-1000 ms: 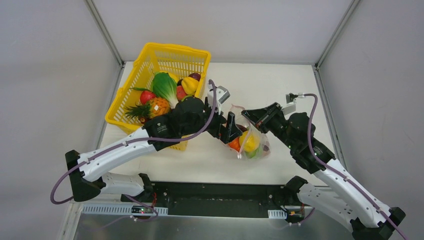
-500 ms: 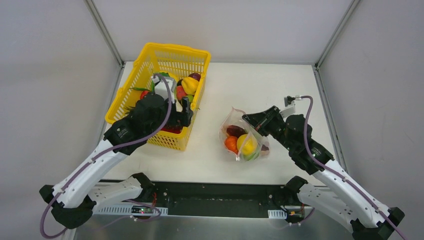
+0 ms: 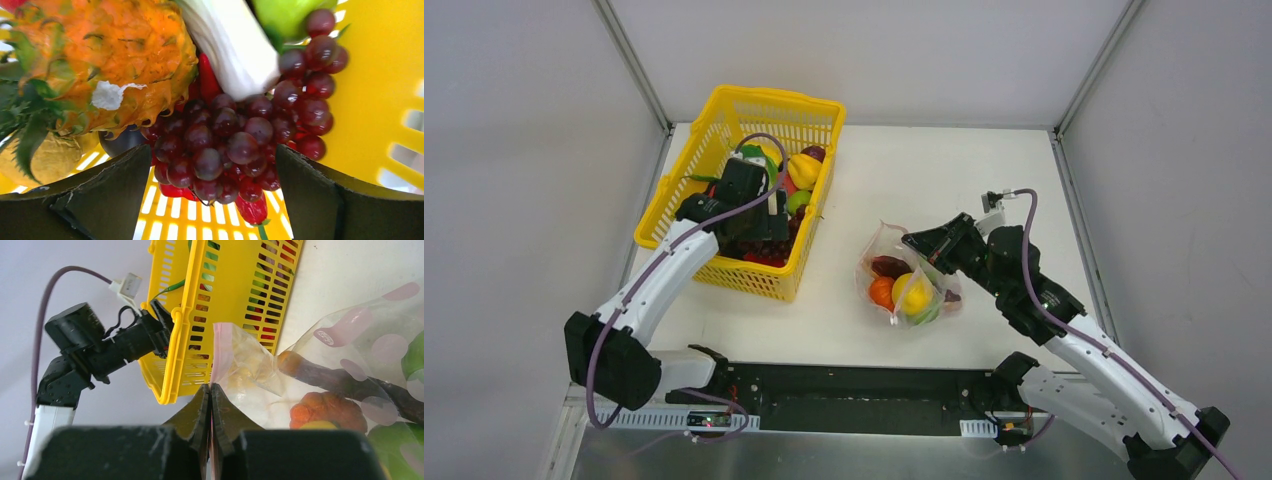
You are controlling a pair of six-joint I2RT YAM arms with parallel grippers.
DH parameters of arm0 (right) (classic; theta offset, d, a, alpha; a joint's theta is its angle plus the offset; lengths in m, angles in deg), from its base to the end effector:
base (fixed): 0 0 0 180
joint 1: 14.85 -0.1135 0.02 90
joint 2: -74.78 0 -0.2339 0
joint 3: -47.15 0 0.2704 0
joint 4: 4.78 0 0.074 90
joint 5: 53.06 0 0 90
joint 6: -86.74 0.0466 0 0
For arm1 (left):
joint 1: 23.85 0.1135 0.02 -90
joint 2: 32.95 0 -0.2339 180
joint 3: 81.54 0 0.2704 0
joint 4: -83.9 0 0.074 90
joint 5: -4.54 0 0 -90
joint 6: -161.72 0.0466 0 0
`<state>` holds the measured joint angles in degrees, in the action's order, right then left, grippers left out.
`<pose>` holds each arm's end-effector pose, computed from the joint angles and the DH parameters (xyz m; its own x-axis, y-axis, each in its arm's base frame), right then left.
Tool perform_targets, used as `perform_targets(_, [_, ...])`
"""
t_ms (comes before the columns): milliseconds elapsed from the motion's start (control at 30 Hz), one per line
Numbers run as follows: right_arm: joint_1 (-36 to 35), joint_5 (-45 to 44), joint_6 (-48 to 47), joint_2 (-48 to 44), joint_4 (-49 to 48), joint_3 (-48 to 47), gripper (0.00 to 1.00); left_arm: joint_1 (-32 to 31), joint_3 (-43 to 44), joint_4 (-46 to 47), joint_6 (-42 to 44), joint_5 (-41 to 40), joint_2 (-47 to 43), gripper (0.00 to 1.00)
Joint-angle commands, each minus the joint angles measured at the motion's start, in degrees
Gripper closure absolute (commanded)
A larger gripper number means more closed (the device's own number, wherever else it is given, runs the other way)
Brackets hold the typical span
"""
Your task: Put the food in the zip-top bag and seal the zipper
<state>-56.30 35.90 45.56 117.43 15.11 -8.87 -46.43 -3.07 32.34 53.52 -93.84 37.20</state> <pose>0.1736 0.1522 0.3208 -0.5440 0.5235 -0.6557 -0.3628 0.5579 0.7464 0.2756 -0.1072 0.2904 -0.6889 -0.0482 -0.7232 0.0702 0.9887 -0.1327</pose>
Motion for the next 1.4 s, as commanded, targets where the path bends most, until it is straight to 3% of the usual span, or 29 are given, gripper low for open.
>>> perform_targets(0, [0.12, 0.56, -0.57, -0.44, -2.62, -0.41, 0.94, 1.82, 0.50, -2.92, 0.46, 2.16, 1.69, 0.05])
perform_targets(133, [0.10, 2.44, -0.49, -0.24, -2.92, -0.31, 0.94, 2.46, -2.25, 1.38, 0.22, 2.07, 2.75, 0.04])
perform_targets(233, [0.09, 3.17, -0.56, 0.19, -3.13, -0.59, 0.94, 2.64, -2.13, 1.37, 0.64, 2.17, 6.68, 0.10])
perform_targets(400, [0.14, 3.58, -0.49, 0.59, -3.42, -0.31, 0.94, 2.64, -5.29, 7.50, -1.19, 1.07, 8.39, 0.38])
perform_targets(667, [0.14, 3.88, -0.87, 1.21, -2.90, -1.00, 0.94, 2.64, -5.89, 7.20, -1.28, 1.46, 2.60, 0.69])
perform_targets(900, [0.13, 3.99, -0.66, 1.38, -2.94, -1.06, 0.94, 2.64, -7.02, 6.17, 0.07, 1.51, -6.37, 0.79])
perform_targets(967, [0.12, 4.14, -0.59, 1.49, -3.02, -1.01, 0.94, 2.64, -6.81, 5.53, 0.66, 2.59, -7.61, 0.98])
perform_targets(1367, [0.14, 4.38, -0.46, 1.39, -2.85, -1.19, 0.94, 2.64, -4.24, 2.84, 1.61, 5.44, -13.00, 1.00])
